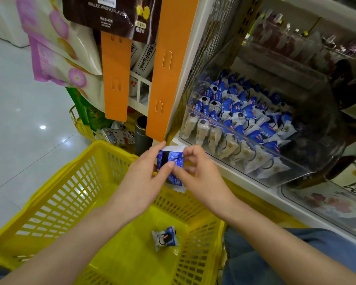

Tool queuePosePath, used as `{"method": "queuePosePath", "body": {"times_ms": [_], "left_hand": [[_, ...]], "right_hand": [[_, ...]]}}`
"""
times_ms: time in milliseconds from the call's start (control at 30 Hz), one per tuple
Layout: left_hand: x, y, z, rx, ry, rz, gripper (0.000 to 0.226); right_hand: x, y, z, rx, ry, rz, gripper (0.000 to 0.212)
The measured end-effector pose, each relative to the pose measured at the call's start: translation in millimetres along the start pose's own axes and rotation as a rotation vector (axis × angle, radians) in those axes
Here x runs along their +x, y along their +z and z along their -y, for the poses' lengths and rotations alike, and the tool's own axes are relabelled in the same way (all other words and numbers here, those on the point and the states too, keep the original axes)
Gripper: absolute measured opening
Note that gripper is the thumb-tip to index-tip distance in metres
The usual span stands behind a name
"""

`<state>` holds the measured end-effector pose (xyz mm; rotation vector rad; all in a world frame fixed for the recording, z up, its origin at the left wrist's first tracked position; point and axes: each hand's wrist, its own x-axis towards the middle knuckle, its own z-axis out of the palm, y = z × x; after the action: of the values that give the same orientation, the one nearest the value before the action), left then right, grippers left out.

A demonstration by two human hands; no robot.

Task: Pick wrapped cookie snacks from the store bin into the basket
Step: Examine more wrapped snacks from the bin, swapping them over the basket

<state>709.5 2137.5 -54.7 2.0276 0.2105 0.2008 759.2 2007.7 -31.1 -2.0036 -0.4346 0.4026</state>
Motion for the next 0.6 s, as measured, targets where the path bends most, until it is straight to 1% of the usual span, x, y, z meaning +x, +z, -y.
{"method": "queuePosePath", "body": {"times_ms": [67, 133, 233, 300, 367, 433, 567, 600], "left_hand": [[0.7, -1.5, -0.9, 0.041, 0.015, -0.001, 0.051], [1.1, -2.1, -1.6, 0.113, 0.036, -0.014, 0.049], [-0.9, -0.9, -1.1, 0.246, 0.047, 0.051, 0.052], [-1.8, 0.7, 1.2, 0.257, 0.013, 0.071, 0.053], [-0.7, 1.5, 2.5, 0.223, -0.034, 0.042, 0.054], [1.5, 1.5, 2.7, 0.115, -0.105, -0.006, 0.049], [4.9, 2.5, 0.0, -0.082, -0.227, -0.078, 0.016], [4.8, 2.9, -1.2, -0.096, -0.250, -0.074, 0.014]], "right_hand": [[-1.2, -0.6, -0.6, -0.092, -0.047, 0.016, 0.025], [-3.8, -1.5, 0.0, -0.199, -0.104, 0.040, 0.031], [-7.9, -0.9, 1.3, -0.352, -0.180, 0.067, 0.033], [-9.5, 1.2, 1.6, -0.421, -0.198, 0.073, 0.033], [-9.9, 3.1, 2.6, -0.443, -0.204, 0.064, 0.034], [-8.6, 3.6, 3.7, -0.433, -0.203, 0.043, 0.033], [-4.9, 3.4, 3.3, -0.376, -0.158, -0.004, 0.031], [-4.1, 3.4, 2.9, -0.366, -0.148, -0.017, 0.031]]}}
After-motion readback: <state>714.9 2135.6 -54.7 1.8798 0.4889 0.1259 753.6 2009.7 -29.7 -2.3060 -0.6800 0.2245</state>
